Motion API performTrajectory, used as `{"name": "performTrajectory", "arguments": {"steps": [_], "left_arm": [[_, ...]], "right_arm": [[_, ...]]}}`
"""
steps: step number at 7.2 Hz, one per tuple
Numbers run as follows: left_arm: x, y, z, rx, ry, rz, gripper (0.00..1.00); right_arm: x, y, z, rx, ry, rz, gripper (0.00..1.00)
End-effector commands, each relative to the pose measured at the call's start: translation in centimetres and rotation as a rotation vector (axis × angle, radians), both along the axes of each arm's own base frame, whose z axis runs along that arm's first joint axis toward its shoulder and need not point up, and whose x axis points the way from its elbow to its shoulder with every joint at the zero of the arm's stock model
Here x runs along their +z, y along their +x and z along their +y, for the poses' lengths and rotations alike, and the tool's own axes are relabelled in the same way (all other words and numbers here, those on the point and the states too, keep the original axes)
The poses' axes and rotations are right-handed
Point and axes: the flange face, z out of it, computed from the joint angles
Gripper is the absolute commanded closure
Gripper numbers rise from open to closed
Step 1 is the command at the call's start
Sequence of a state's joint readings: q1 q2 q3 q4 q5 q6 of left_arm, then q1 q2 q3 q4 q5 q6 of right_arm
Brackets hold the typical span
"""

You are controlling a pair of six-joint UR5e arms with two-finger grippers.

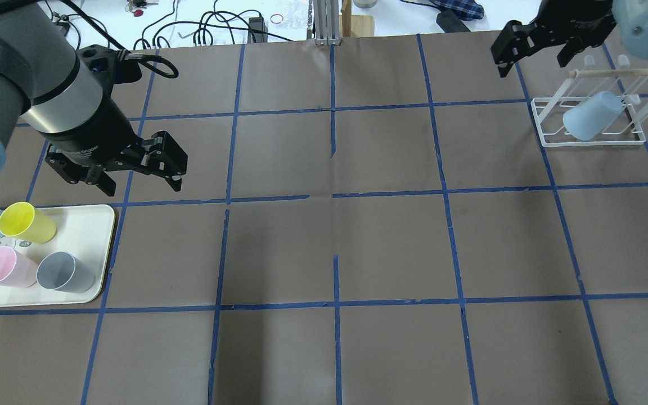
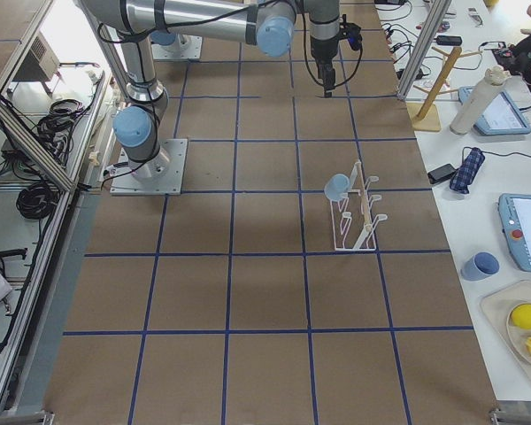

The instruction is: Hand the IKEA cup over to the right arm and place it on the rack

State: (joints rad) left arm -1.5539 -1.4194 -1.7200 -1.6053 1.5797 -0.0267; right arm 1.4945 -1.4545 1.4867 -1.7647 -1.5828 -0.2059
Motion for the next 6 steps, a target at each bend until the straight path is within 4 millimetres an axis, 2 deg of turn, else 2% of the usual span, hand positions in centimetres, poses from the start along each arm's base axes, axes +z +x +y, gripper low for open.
{"name": "performTrajectory", "arguments": {"steps": [1,2,3,4,6], "left_arm": [[0.1,0.1,0.2,-0.002,-0.002,-0.006,0.00],[0.3,0.0,0.1,-0.002,-0.008,0.003,0.00],[0.3,0.0,0.1,0.000,-0.008,0.004,0.00],[0.1,0.0,0.0,0.001,-0.005,0.001,0.00],[0.3,0.2,0.0,0.001,-0.009,-0.010,0.00]], "right_arm": [[3.3,5.9,5.2,0.033,0.026,-0.015,0.00],[3.8,8.5,6.3,0.076,0.016,-0.030,0.00],[2.3,9.3,6.4,0.083,0.053,-0.036,0.00],[1.3,9.4,6.2,0.083,0.070,-0.035,0.00],[1.2,9.3,6.2,0.087,0.070,-0.033,0.00]]}}
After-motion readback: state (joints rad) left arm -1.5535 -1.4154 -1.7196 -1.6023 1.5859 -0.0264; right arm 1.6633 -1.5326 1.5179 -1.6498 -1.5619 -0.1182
